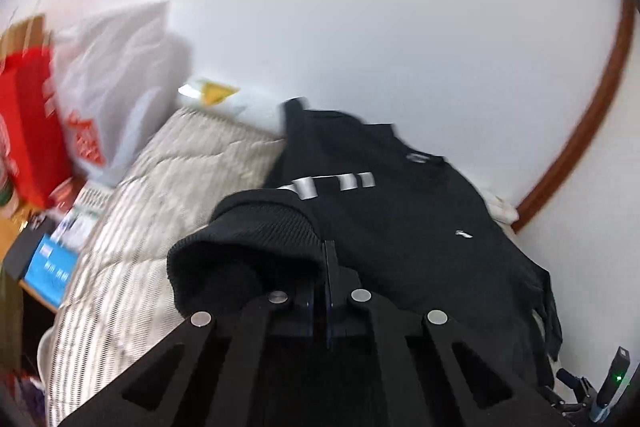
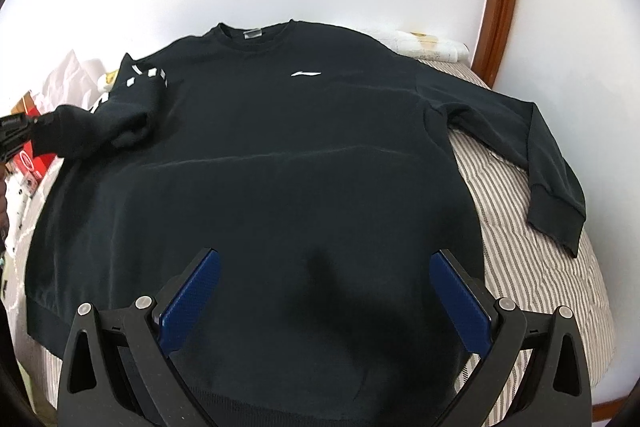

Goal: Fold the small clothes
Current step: 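Fold the lettered sleeve across the sweatshirt body with the left tool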

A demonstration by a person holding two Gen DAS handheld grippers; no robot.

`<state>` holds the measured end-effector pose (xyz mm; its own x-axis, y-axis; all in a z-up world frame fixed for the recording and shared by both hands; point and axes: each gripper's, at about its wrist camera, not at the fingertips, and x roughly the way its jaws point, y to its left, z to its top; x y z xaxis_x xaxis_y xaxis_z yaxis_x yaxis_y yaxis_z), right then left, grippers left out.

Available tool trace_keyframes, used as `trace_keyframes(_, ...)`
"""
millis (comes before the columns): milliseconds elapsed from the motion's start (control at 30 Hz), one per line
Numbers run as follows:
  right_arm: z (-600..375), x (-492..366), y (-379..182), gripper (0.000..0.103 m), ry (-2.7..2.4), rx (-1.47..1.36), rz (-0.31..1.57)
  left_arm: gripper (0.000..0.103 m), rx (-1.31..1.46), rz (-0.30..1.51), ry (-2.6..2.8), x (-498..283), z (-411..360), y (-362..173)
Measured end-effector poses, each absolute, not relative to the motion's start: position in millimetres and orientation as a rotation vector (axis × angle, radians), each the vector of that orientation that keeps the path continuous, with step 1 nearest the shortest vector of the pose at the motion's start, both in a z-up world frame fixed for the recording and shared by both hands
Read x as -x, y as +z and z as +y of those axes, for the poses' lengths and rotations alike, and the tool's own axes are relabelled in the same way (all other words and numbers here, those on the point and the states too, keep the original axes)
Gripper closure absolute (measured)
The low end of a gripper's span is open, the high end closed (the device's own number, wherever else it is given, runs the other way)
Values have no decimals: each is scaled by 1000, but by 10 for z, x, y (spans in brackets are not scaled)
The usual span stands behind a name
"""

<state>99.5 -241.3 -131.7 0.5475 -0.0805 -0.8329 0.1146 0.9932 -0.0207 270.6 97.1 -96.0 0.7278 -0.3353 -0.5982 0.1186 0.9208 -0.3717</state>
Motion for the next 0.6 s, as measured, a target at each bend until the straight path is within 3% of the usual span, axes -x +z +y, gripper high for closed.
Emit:
trace_keyframes(200, -2576, -844, -1290, 1, -128, -62, 979, 99, 226, 686, -359, -2766, 143, -719)
trace_keyframes(600, -3042, -710, -1264, 1, -192, -103, 964, 97, 60, 717, -520, -2781, -1286, -750)
